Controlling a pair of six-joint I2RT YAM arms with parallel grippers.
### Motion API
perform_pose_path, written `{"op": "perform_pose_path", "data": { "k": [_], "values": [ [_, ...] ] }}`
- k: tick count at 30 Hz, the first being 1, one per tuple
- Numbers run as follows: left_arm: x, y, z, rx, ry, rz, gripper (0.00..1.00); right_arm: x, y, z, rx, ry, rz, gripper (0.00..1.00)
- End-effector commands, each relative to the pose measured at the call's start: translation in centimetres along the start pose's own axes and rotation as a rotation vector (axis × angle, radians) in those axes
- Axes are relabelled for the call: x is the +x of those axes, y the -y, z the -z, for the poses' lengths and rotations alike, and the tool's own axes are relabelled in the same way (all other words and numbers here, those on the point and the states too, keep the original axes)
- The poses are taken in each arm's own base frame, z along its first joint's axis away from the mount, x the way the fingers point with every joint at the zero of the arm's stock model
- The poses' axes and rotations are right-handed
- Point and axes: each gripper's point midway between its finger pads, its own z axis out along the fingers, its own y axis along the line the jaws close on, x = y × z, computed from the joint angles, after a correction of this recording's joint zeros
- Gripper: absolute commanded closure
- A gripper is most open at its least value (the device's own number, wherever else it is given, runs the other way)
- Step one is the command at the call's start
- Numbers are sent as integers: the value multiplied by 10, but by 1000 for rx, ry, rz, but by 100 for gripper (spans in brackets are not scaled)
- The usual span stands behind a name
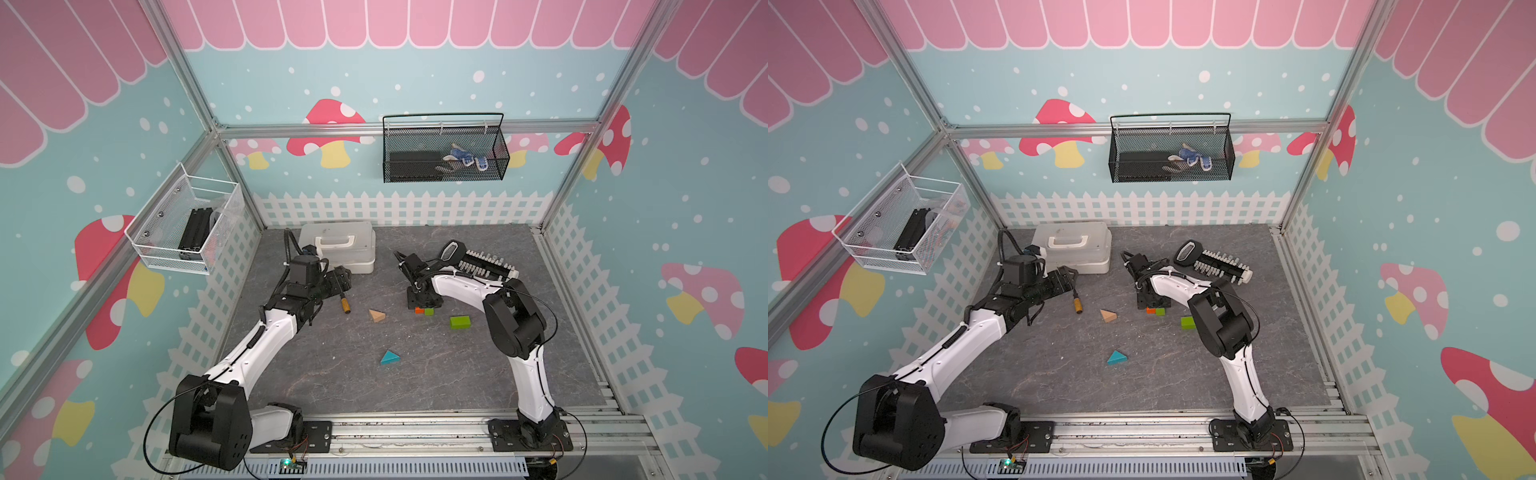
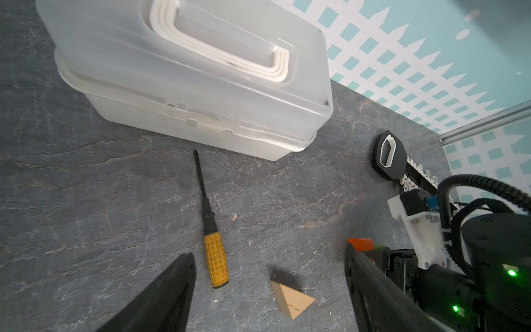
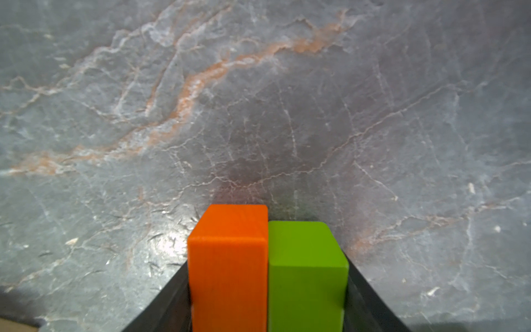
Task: Assemble a piece of candy with building blocks
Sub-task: Assemble the building block at the center of the board.
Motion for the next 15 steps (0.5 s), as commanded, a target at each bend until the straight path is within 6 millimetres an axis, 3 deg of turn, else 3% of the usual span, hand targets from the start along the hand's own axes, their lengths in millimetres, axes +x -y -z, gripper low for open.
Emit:
{"op": "perform_pose_path", "data": {
  "k": [1,5,10,15],
  "values": [
    [-5,4,1,14,-1,12,15,13,12,-9,61,-27,-65,38],
    [-3,2,0,9,-4,13,15,11,14,-7,69,-16,-76,36],
    [-1,0,-1,4,-8,15,15,8,16,-1,71,3,-72,24],
    [-1,2,-1,9,-9,15,15,0,15,17,50,40,-68,22]
  ]
}}
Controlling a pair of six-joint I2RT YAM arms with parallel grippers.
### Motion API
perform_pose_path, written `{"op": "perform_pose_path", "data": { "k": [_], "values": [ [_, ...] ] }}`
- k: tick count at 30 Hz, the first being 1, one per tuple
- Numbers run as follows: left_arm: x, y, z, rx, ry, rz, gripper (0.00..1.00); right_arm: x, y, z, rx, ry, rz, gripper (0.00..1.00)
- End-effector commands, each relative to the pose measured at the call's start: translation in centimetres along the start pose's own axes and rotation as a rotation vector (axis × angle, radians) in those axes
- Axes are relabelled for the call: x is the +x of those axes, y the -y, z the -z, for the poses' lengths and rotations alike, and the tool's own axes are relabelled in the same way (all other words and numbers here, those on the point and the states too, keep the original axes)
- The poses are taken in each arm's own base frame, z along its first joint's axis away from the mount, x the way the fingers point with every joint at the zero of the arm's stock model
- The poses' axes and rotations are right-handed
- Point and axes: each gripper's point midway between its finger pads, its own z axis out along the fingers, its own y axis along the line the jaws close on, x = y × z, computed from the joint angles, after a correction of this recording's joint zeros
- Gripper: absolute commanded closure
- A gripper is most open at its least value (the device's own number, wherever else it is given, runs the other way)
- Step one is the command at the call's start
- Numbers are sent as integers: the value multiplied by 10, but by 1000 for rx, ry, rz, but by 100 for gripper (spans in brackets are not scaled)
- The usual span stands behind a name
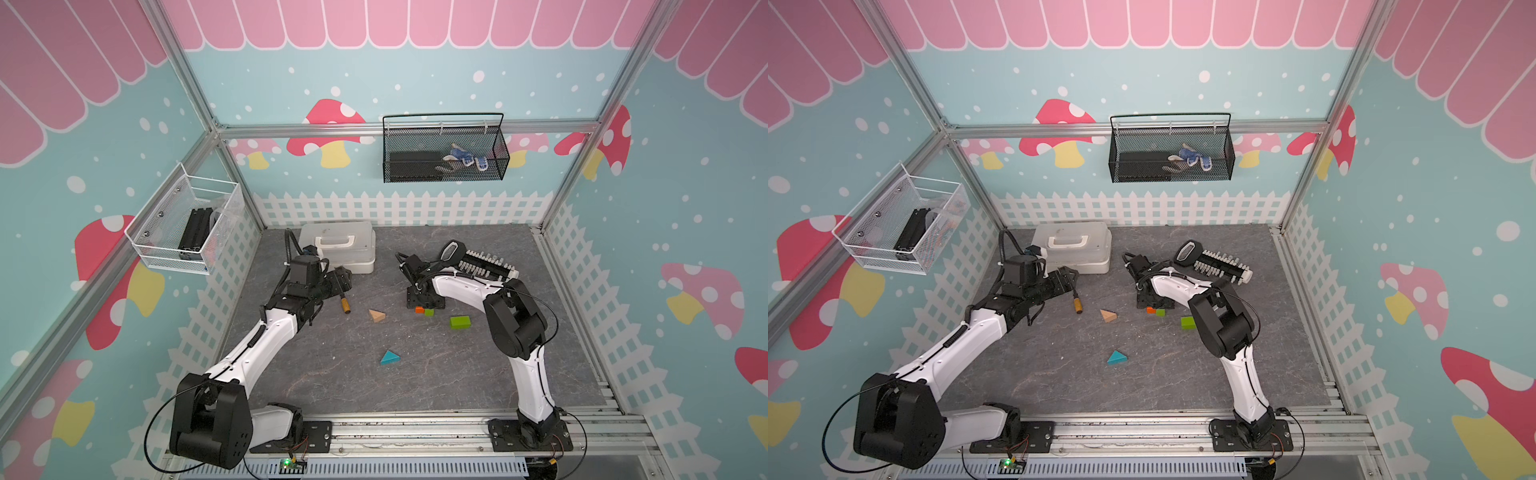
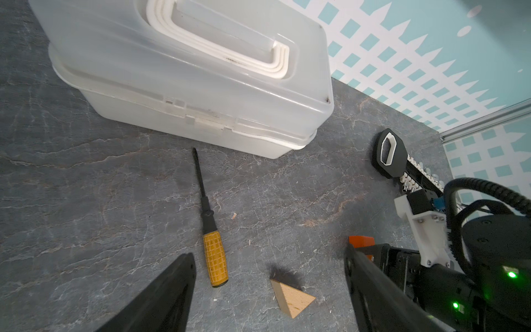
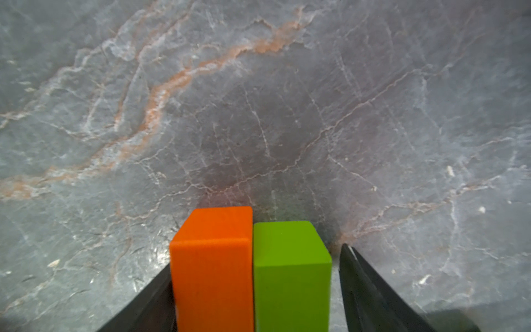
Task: Assemble a piece of candy with building blocks
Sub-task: Assemble the building block at the center of the board.
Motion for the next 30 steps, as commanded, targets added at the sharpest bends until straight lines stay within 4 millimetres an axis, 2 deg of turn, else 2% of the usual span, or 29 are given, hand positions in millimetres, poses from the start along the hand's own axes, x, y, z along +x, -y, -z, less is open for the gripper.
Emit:
{"op": "perform_pose_path", "data": {
  "k": [1,7,12,14,17,21,23,30],
  "values": [
    [-2,1,0,6,-5,15,15,-4,9,25,6,37,-10,22],
    [-2,-1,1,-3,0,13,15,-6,26,80,-65,156,-11,34],
    [1,0,-2,4,-14,16,15,18,31,97,-184,192,4,37],
    [2,-1,-3,0,-16,16,15,27,31,97,-215,192,17,39],
    [1,-1,-4,0,-13,19,15,39,34,86,-207,160,43,50],
    [2,0,-5,8,-19,22,15,50,26,66,-217,89,84,66],
    [2,0,-5,9,-18,22,16,52,23,60,-223,69,86,80],
    [2,-1,-3,4,-15,21,16,51,25,44,-172,53,93,87]
  ]
}}
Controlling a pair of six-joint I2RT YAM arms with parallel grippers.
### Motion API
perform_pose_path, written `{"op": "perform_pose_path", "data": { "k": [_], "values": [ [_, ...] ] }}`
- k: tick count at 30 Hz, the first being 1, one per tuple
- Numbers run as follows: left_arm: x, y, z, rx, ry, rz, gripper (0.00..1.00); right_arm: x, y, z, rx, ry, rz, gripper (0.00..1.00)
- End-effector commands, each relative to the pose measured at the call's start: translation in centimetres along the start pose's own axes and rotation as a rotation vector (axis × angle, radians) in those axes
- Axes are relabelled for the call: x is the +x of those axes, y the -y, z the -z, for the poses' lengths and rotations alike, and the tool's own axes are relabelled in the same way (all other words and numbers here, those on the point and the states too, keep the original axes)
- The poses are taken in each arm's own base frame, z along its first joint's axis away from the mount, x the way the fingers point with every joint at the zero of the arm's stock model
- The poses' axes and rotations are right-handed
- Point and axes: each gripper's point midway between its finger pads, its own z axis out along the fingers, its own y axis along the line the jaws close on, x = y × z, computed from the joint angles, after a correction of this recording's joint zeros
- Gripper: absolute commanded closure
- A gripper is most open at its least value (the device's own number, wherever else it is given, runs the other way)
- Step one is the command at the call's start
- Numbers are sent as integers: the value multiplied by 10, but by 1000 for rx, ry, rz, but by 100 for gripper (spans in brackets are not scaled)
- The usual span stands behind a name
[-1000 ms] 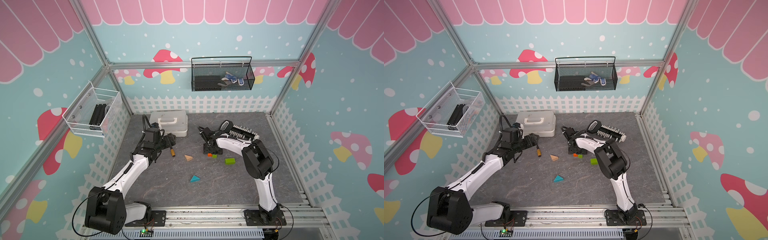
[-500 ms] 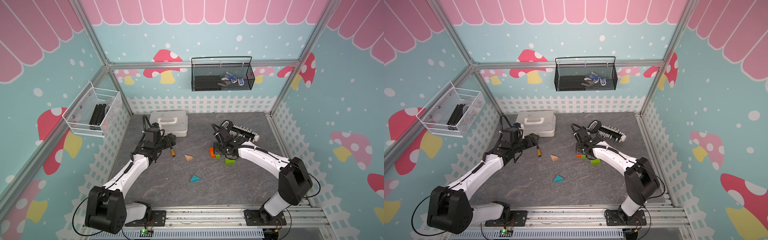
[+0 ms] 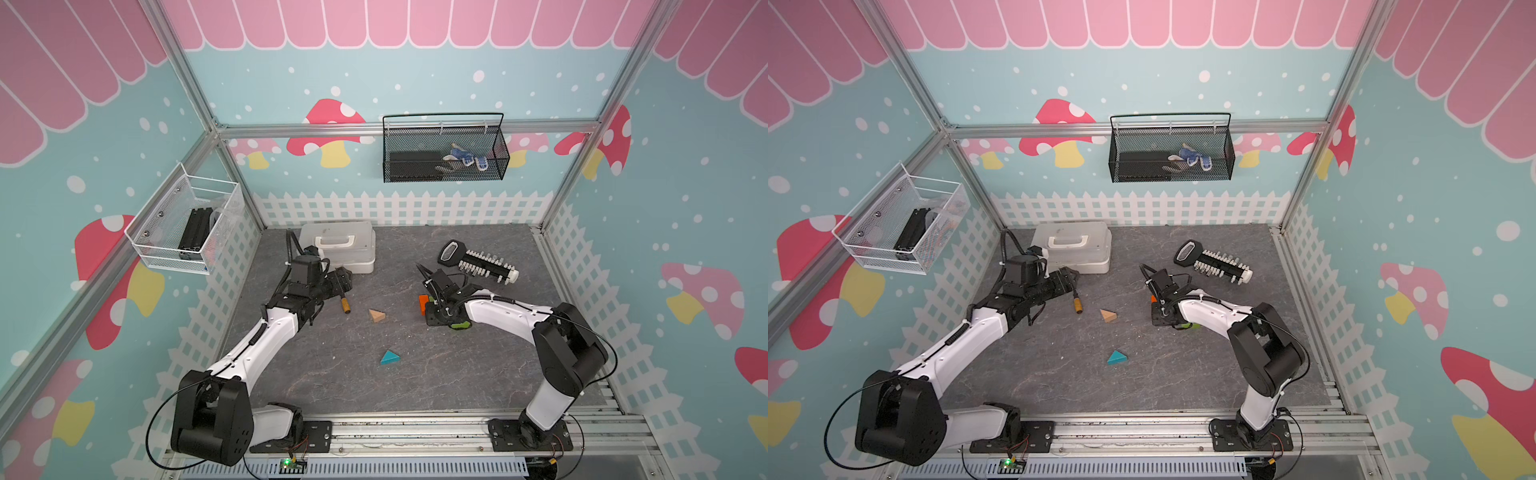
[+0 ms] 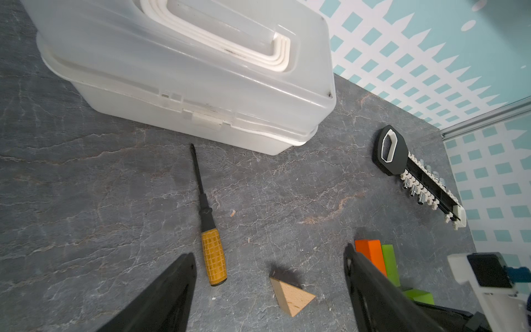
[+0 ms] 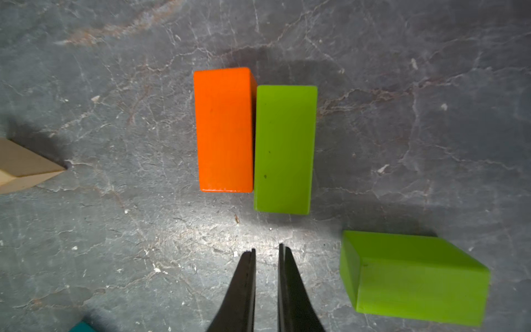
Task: Assemble a piece of candy with building blocks
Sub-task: Assemble the building block at the center of the board.
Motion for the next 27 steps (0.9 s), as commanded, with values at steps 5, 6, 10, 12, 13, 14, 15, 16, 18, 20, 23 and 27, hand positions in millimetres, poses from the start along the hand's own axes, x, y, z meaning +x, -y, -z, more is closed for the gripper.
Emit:
{"op": "perform_pose_path", "data": {
  "k": [5,6,10,12,13,14,15,16,18,20,23,27],
  "values": [
    [-2,-1,1,-2,1,12,16,-4,2,-10,48,-11,22,87],
    [-2,-1,1,-2,1,12,16,-4,1,-12,50,-14,29,87],
    [-1,-1,1,-2,-1,12,15,-8,2,-15,66,-8,45,87],
    [-1,-2,1,-7,-2,10,15,-10,6,-14,86,-1,52,87],
    [-1,-2,2,-7,-3,7,15,-11,7,-14,92,-2,57,87],
    [-1,-2,1,-8,-1,7,15,-11,7,-14,99,-2,62,87],
    [-2,-2,1,-9,-2,7,16,-11,8,-14,103,-3,66,87],
    [-2,-2,2,-10,-2,7,16,-12,8,-14,103,-3,69,87],
    [-1,-2,1,-10,-5,8,15,-12,10,-14,111,0,77,87],
    [-1,-1,1,-7,-5,6,15,-13,11,-15,118,4,86,87],
    [-3,0,1,-5,-4,8,15,-14,10,-16,120,4,92,88],
    [-2,0,1,-4,-6,8,15,-15,7,-14,104,6,96,88]
  ]
}}
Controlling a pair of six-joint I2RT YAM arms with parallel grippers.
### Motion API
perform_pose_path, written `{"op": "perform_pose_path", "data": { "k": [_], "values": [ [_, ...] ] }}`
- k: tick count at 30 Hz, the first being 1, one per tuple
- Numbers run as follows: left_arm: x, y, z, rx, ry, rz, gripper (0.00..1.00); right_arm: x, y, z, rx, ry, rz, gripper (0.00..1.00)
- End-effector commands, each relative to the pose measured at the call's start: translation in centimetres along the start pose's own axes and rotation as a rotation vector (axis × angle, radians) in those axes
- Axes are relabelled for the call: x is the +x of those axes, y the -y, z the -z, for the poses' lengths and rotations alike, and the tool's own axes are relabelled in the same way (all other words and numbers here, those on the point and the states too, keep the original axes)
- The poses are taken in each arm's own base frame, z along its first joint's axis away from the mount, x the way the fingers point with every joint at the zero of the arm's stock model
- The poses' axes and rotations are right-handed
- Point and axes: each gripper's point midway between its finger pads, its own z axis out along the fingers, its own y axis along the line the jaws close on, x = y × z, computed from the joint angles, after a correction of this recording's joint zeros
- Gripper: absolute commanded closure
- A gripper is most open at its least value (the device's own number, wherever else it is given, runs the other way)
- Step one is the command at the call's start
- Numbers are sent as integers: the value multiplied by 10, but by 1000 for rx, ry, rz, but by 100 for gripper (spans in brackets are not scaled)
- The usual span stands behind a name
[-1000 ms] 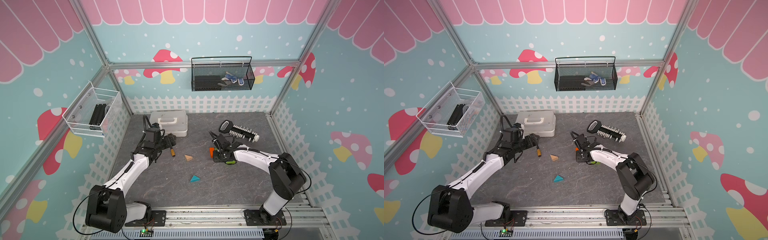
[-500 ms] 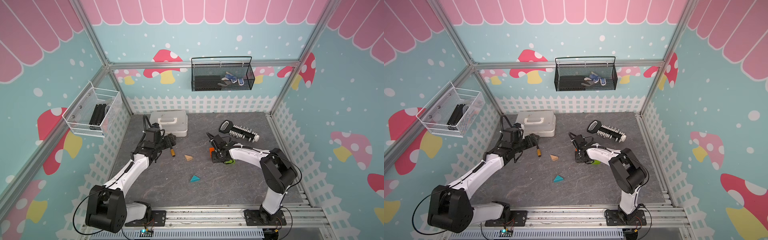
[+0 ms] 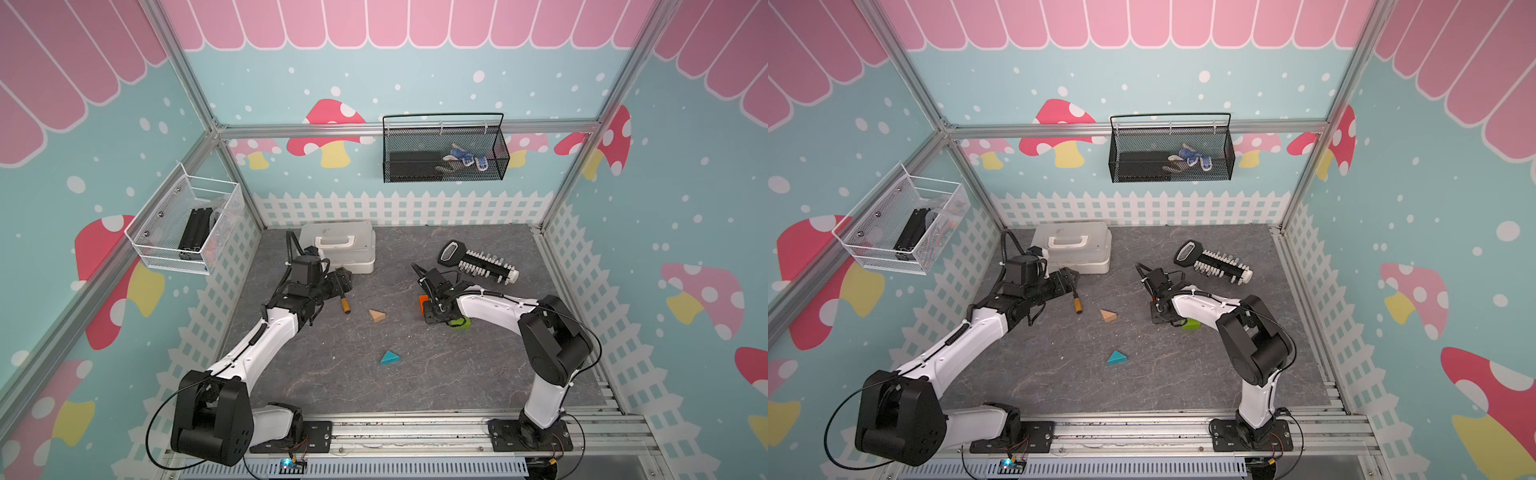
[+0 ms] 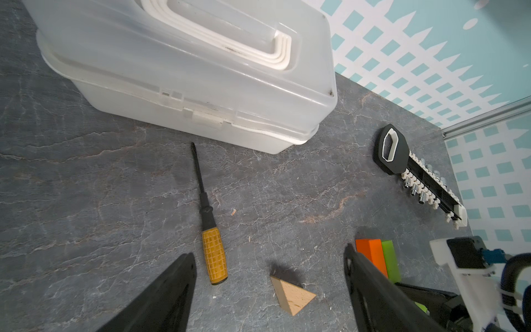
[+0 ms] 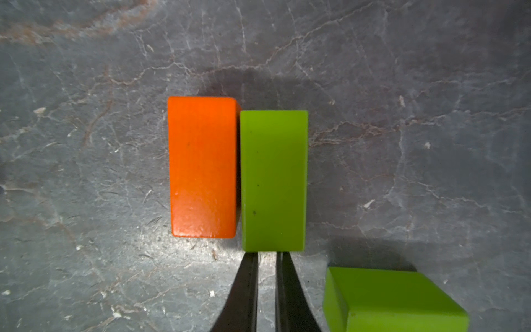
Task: Assemble a piece of candy with building blocks
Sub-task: Assemble the building block at the center of the board.
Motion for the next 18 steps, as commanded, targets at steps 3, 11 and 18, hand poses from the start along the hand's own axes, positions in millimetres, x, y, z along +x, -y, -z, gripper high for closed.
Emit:
{"op": "perform_pose_path", "data": {
  "k": [3,11,18],
  "values": [
    [-3,0,0,-5,-1,8,16,-7,-2,6,-5,20,9,88],
    [-3,0,-3,0,-9,9,16,-9,-6,4,-21,28,19,88],
    [-2,-1,-3,-7,-9,11,16,-14,-13,9,-54,43,18,88]
  ]
}}
